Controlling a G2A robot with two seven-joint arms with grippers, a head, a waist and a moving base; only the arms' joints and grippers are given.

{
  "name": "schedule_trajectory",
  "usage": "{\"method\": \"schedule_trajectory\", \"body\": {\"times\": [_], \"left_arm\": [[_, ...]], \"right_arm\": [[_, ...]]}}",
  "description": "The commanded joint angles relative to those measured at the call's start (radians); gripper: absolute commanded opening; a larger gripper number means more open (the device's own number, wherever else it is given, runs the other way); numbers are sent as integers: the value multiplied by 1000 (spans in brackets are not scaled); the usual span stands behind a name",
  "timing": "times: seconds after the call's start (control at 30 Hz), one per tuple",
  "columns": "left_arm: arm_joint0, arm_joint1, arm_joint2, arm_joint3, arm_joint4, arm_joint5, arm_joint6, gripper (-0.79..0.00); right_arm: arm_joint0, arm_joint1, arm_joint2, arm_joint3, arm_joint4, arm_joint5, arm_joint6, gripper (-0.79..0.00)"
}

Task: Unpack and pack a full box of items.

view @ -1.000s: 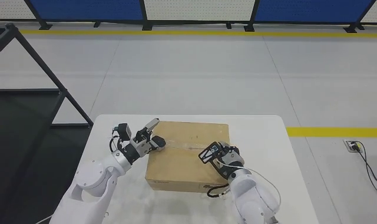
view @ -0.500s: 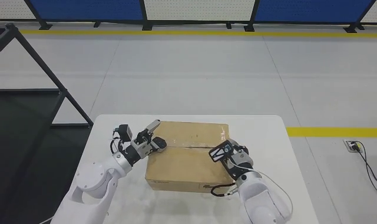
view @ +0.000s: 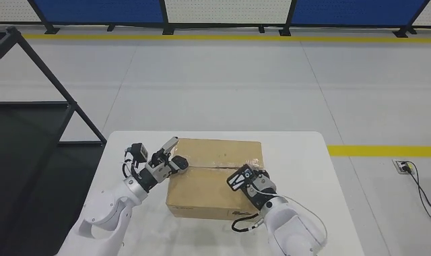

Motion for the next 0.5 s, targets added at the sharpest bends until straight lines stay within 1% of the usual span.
{"method": "schedule_trajectory", "body": {"times": [0.0, 0.23, 0.47], "left_arm": [[3, 0, -1, -2, 2, -1, -2, 0], [4, 0, 5, -4, 11, 11, -9, 0], [-10, -3, 17, 17, 17, 18, -4, 0]], "right_arm": [[1, 1, -2, 10, -1, -4, 0, -785], [-5, 6, 0, 22, -7, -10, -7, -785], [-20, 12, 2, 8, -8, -12, -17, -785]]}}
